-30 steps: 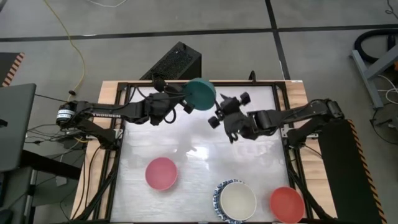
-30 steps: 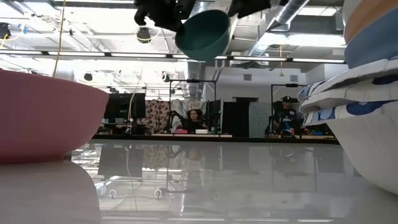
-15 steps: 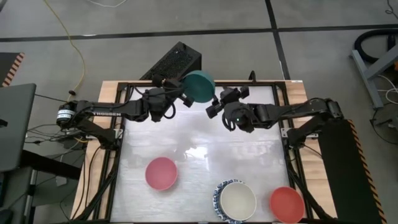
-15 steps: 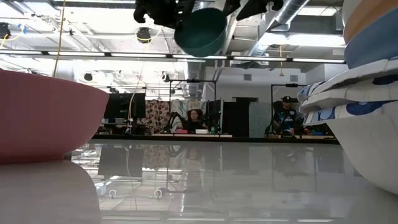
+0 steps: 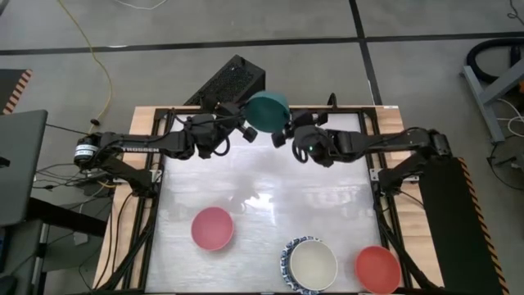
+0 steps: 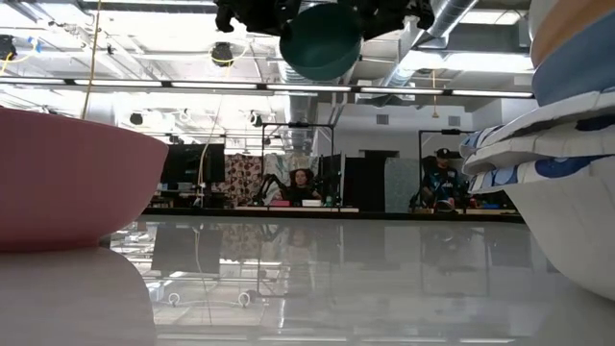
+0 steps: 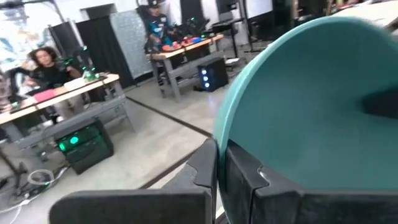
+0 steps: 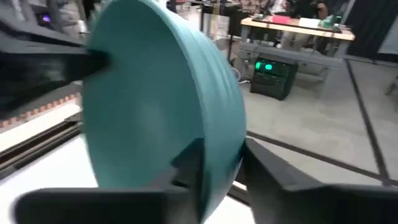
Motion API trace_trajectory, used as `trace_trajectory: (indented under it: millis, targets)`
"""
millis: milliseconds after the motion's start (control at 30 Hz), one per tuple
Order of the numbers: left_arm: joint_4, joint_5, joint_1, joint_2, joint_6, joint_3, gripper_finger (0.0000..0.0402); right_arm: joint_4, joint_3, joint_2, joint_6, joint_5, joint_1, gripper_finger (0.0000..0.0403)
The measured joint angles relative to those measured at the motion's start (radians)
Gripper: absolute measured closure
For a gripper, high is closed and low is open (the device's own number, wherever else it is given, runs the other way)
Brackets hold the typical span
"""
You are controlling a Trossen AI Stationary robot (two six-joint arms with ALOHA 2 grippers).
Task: Nest bowls inside each other
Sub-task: Stack the dark green bowl into the white bowl
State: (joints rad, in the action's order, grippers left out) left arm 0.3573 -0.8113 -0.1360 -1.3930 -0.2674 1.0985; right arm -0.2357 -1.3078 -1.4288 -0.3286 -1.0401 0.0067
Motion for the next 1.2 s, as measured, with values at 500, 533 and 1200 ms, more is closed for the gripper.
trace_trajectory:
  millis: [500,533,1200]
  targets:
    - [-0.089,0.205,-0.006,0.003,-0.049,0.000,0.0274,-0.187,0.001,0.017,-0.264,0.243,-0.093,0.0397]
    - [-0.113,0.220,-0.006,0.006,-0.036,0.000,0.0260,-0.207,0.001,0.023,-0.276,0.299,-0.109,0.0397]
    - [-0.525,0.312,0.005,0.307,0.183,-0.001,0.0136,-0.753,0.000,0.199,-0.581,0.833,0.110,0.0398]
